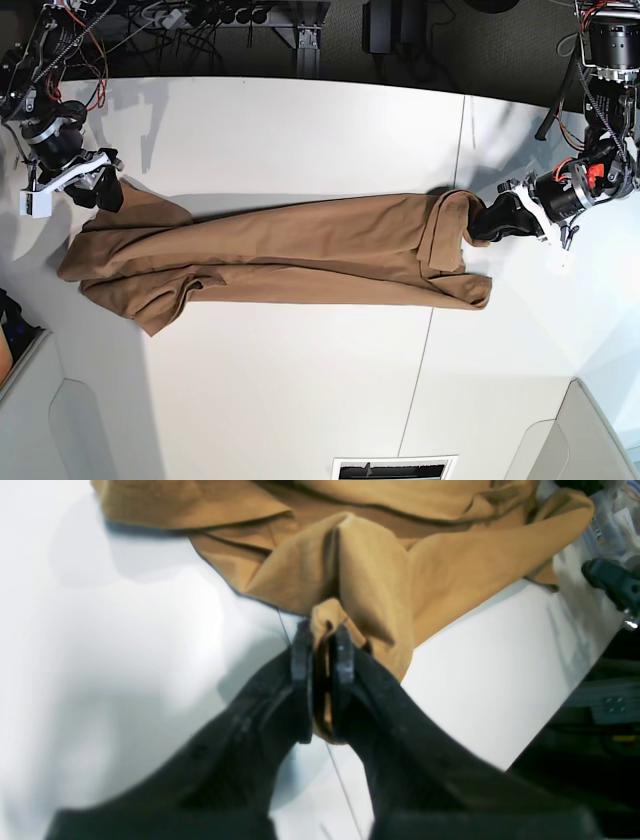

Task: Layout the t-shirt on the table in an organized manner, then fold the t-shirt properly
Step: 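Lower the shirt and regrasp its ends with both grippers, then pull the shirt ends apart with both grippers to unfold it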

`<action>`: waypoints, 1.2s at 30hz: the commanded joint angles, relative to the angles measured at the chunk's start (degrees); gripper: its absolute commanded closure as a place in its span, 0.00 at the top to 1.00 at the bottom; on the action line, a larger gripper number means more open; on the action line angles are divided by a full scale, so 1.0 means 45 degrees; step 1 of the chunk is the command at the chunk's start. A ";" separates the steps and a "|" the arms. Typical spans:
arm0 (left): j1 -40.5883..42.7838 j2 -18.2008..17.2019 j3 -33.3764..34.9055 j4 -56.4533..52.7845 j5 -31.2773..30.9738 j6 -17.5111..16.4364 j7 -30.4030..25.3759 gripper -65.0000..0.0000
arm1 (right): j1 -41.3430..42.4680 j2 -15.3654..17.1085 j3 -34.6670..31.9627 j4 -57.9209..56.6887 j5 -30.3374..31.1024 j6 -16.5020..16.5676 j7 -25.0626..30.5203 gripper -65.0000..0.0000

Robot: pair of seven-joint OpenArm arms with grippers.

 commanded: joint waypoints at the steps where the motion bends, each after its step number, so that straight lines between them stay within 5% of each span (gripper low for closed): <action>1: -0.0170 -0.0219 -0.0097 0.0189 -0.0350 -0.0119 -0.0243 0.13 | 0.0248 0.0165 0.0034 0.0194 0.0185 0.0063 0.0316 0.45; 7: -0.0170 -0.0219 -0.0097 0.0189 -0.0379 -0.0119 -0.0243 0.13 | 0.1039 0.0170 -0.0656 -0.0753 -0.1054 -0.0767 0.0432 0.45; 13: -0.0170 -0.0219 -0.0097 0.0189 -0.0369 -0.0119 -0.0068 0.12 | 0.1603 0.0170 -0.1943 -0.2084 -0.1355 -0.0767 0.0510 0.43; 18: -0.0165 -0.0223 -0.0097 0.0194 -0.0709 -0.0119 0.0986 0.10 | 0.1117 0.0180 -0.2268 -0.2108 -0.2079 -0.0767 0.0165 0.01; 28: 0.0015 -0.1001 -0.0102 0.0199 -0.4464 -0.0119 0.4002 0.06 | -0.0811 0.0223 -0.1996 -0.0962 -0.2089 -0.0622 0.0068 0.00; 36: 0.1326 -0.1885 -0.0102 0.0219 -0.4655 -0.0119 0.4614 0.06 | -0.2671 0.0253 -0.1234 0.1336 -0.2084 -0.0423 -0.0199 0.00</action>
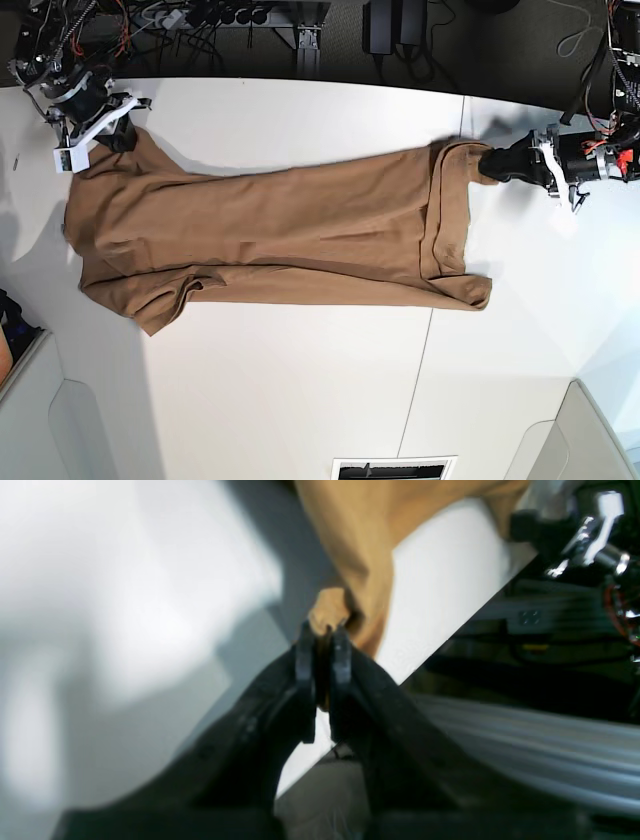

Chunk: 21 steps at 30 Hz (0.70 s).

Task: Layout the t-shirt on the table in an organized manner, then fold the t-shirt properly
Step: 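Pull the shirt ends apart with both grippers to unfold it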

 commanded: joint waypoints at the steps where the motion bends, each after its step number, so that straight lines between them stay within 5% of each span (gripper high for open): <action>1: 0.0034 -0.0359 -0.0117 0.0185 -0.0386 -0.0110 -0.0126 0.06 | -0.0141 0.0146 0.0185 0.0316 -0.0039 -0.0019 -0.0073 0.00; 12: 0.2161 -0.1491 -0.0112 0.0855 -0.0386 -0.0110 0.0345 0.06 | -0.0500 0.0714 0.1093 0.0622 0.1409 0.0287 -0.0068 0.00; 15: 0.2555 -0.1763 -0.0112 0.1171 -0.0386 -0.0110 0.0335 0.07 | -0.0452 0.0811 0.1171 0.0656 0.1705 0.0277 -0.0063 0.18; 17: 0.2603 -0.1807 -0.0112 0.1316 -0.0386 -0.0110 0.0287 0.17 | -0.0413 0.0806 0.1277 0.0753 0.1953 0.0282 0.0029 0.27; 21: 0.2599 -0.1836 -0.0160 0.1705 -0.0386 -0.0110 -0.0238 0.50 | -0.0398 0.0806 0.1651 0.1404 0.2730 0.0282 0.0024 0.28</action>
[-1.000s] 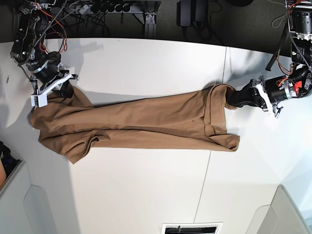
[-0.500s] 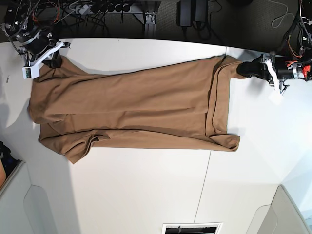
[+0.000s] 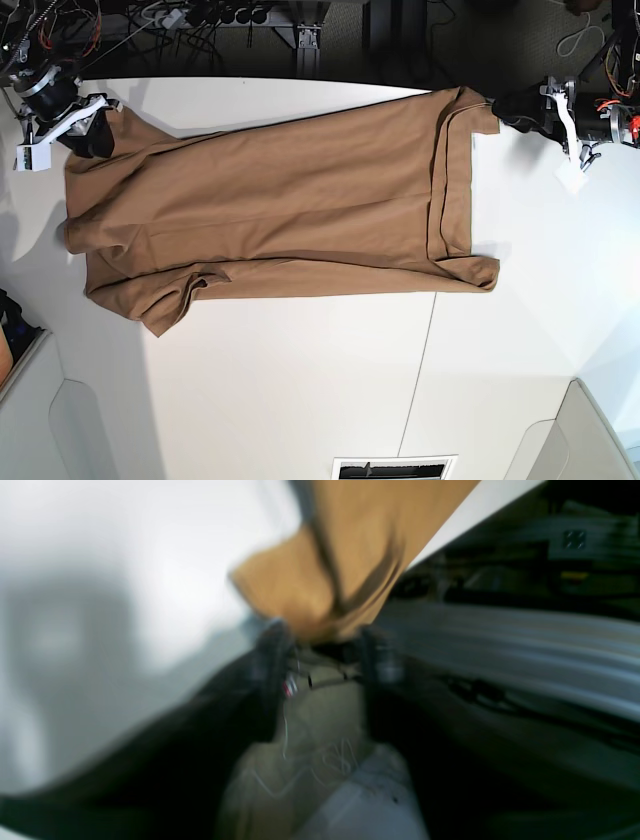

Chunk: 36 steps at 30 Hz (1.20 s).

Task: Layout the t-shirt on the table in an organized manner, then fold the t-shirt properly
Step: 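Pull the shirt ends apart with both grippers to unfold it, then release the shirt with the left gripper and regrasp its hem corner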

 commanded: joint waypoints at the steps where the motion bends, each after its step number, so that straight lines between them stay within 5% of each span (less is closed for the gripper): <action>1: -0.0063 -0.0291 -0.0238 0.0219 -0.0289 -0.0105 -0.0248 0.54 | 0.0049 0.0165 0.0228 0.0457 0.0335 0.0063 0.0291 0.28; 6: -0.0627 -0.0141 -0.1263 0.0515 -0.0289 -0.0105 -0.1127 0.54 | 0.0792 0.0097 0.0369 0.0947 0.0641 0.0010 0.0758 0.27; 10: -0.1617 0.0223 -0.1783 0.0520 -0.0289 -0.0105 -0.1273 0.51 | 0.1982 -0.0267 0.0087 0.0515 0.0078 -0.0044 0.0816 0.01; 15: -0.2448 0.1336 -0.1710 0.0520 -0.0289 -0.0105 -0.1375 0.01 | 0.3070 -0.0719 -0.0714 -0.0758 -0.1370 -0.0039 0.0967 0.00; 17: -0.2613 0.1851 -0.1486 0.0520 -0.0289 -0.0105 -0.1710 0.00 | 0.3337 -0.0709 -0.1127 -0.1530 -0.1860 -0.0044 0.1263 0.00; 24: -0.3245 0.3036 0.0495 -0.0325 0.4901 -0.0105 -0.5634 0.00 | 0.4439 -0.0714 -0.1685 -0.4148 -0.2710 -0.0034 0.2147 0.00; 30: -0.5391 0.3177 0.3002 -0.3016 0.6484 -0.0105 -0.5697 0.00 | 0.5785 -0.0709 -0.1685 -0.5809 -0.3347 -0.0049 0.2157 0.00; 36: -0.8179 0.3589 0.3842 -0.6509 0.7888 -0.0105 -0.6319 0.00 | 0.6824 -0.0695 -0.1685 -0.6630 -0.3609 -0.0053 0.2161 0.00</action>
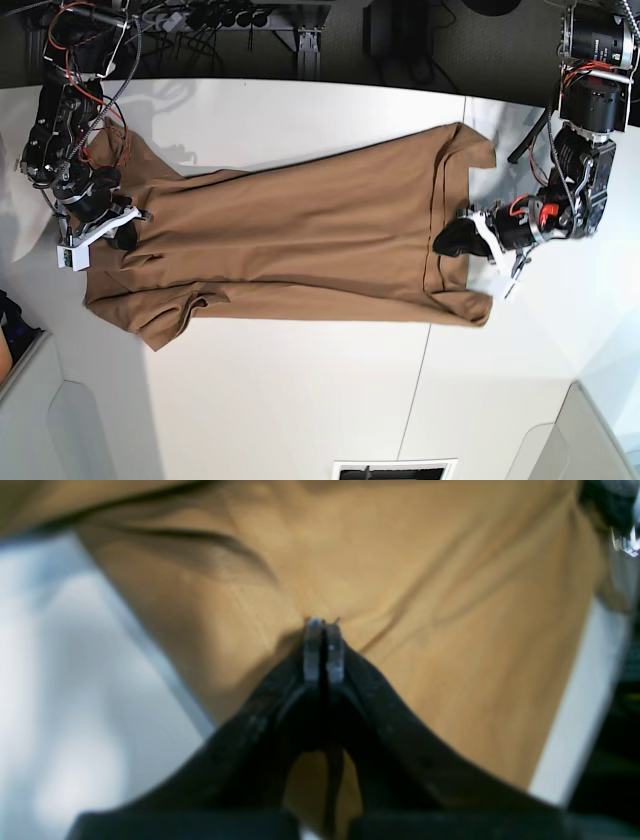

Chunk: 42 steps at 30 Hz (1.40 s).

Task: Layout the t-shirt on the table in an organized manner, then fold the t-shirt properly
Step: 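Release the shirt with the left gripper and regrasp its hem corner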

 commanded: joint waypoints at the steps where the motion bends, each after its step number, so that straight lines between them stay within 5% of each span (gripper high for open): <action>1: -0.0622 -0.0005 -0.0015 -0.0384 0.0529 0.0298 0.0146 0.00 | 0.0296 0.0170 0.0034 0.0175 0.0126 0.0019 0.0253 0.00; 8: -0.3240 0.0170 -0.0019 -0.2118 -0.0087 0.0298 0.0447 0.00 | 0.0860 0.0189 0.0034 0.0199 0.0267 0.0034 0.0248 0.00; 10: -0.3570 -0.0291 -0.0019 -0.1783 -0.1948 0.0298 0.1583 0.00 | 0.0899 0.0214 0.0039 0.0223 0.0432 0.0034 0.0248 0.00; 15: -0.3429 -0.1948 -0.0019 0.0335 -0.5459 0.0298 0.4731 0.40 | 0.0801 0.0447 0.0039 0.0223 0.0544 0.0126 0.0044 0.00; 21: -0.1030 -0.3784 -0.0019 0.3327 -0.5697 0.0298 0.4998 0.41 | 0.0738 0.0612 0.0039 0.0223 0.0889 0.0165 0.0049 0.00; 33: 0.3667 -0.4852 -0.0019 0.7257 0.0631 0.0298 0.1826 0.41 | 0.0743 0.0622 0.0039 0.0223 0.0845 0.0170 0.0049 0.00; 42: 0.4959 -0.4838 -0.0019 0.7601 0.7198 0.0298 -0.4818 0.51 | 0.0743 0.0617 0.0039 0.0223 0.0855 0.0165 0.0049 0.00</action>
